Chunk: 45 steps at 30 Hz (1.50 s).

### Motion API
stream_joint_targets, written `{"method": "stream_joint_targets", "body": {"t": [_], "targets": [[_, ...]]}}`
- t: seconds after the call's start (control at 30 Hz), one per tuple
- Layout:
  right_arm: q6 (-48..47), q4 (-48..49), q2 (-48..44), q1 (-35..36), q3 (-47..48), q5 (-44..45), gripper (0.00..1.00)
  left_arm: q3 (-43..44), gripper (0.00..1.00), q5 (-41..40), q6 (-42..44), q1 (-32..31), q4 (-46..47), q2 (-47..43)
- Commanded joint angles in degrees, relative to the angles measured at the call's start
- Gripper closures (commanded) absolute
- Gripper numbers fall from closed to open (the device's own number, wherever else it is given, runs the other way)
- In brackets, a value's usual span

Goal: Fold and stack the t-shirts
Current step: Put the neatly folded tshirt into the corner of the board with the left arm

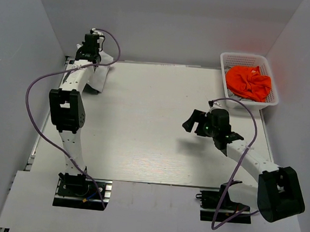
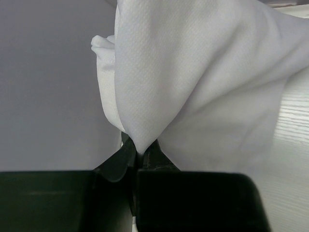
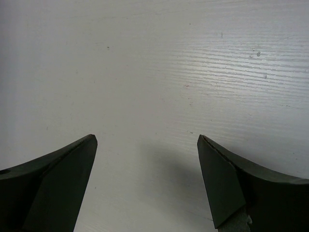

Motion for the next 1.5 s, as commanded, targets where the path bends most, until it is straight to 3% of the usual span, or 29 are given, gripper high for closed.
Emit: {"method": "stream_joint_targets", "body": {"t": [0.0,0.2,0.33,0.37,0.4,0.43,0.47,0.6,0.73,0.87,0.97,1.07,1.27,1.3,1.47], "targets": [[0.10,1.71,1.75,-0.03,3.04,0.44,0.10,3.79,1.00,-0.12,-0.66,2.11,0.90,1.32],[0.01,1.53,5.27,-0.11,5.58,0.26,0.10,5.82,1.00,3.21,0.57,5.80,4.50,7.56],[-0.78,1.01,7.82,-0.03,7.34,0.26,0.10,10.11,0.98,0.41,0.57,7.11,5.82,12.65],[-0.26,1.00,8.60,-0.11,7.43,0.00,0.10,12.04,0.88,-0.55,-0.03,7.64,5.82,13.54],[-0.26,1.09,9.40,-0.03,7.96,0.09,0.10,13.19,0.46,-1.08,-0.56,7.65,4.25,15.28],[-0.17,1.09,9.66,-0.11,8.22,-0.43,0.10,14.50,0.19,-1.96,-1.35,8.17,3.20,16.00],[-0.08,0.92,9.84,-0.12,8.75,-0.79,0.10,16.26,0.01,-2.75,-2.92,8.17,2.40,16.01],[-0.25,1.00,8.45,0.24,8.67,-1.67,0.10,15.48,0.01,-2.32,-6.62,8.17,0.03,12.50],[0.01,1.00,3.70,0.06,5.95,-2.19,0.10,14.08,0.01,3.73,-12.15,7.03,-5.59,5.47],[0.97,0.21,-3.42,0.24,2.34,-1.94,0.10,13.12,0.01,19.60,-20.50,6.51,-11.66,-1.03],[1.67,-1.54,-9.39,0.15,-0.91,-0.79,0.10,6.37,0.01,28.07,-28.50,5.98,-11.76,-6.74],[2.73,-4.00,-15.02,0.06,-3.19,0.26,0.10,-3.21,0.01,30.99,-33.25,2.30,-10.97,-12.45],[4.14,-11.55,-22.32,0.06,-5.92,0.97,0.10,-45.51,0.01,32.13,-42.57,-7.55,2.29,-36.42],[4.31,-11.91,-22.59,0.06,-6.27,0.88,0.10,-49.51,0.01,32.13,-43.97,-8.51,3.26,-44.38],[5.10,-11.30,-26.45,-0.11,-10.93,1.76,0.10,-66.48,0.01,34.68,-50.57,-11.25,3.45,-62.37]]}}
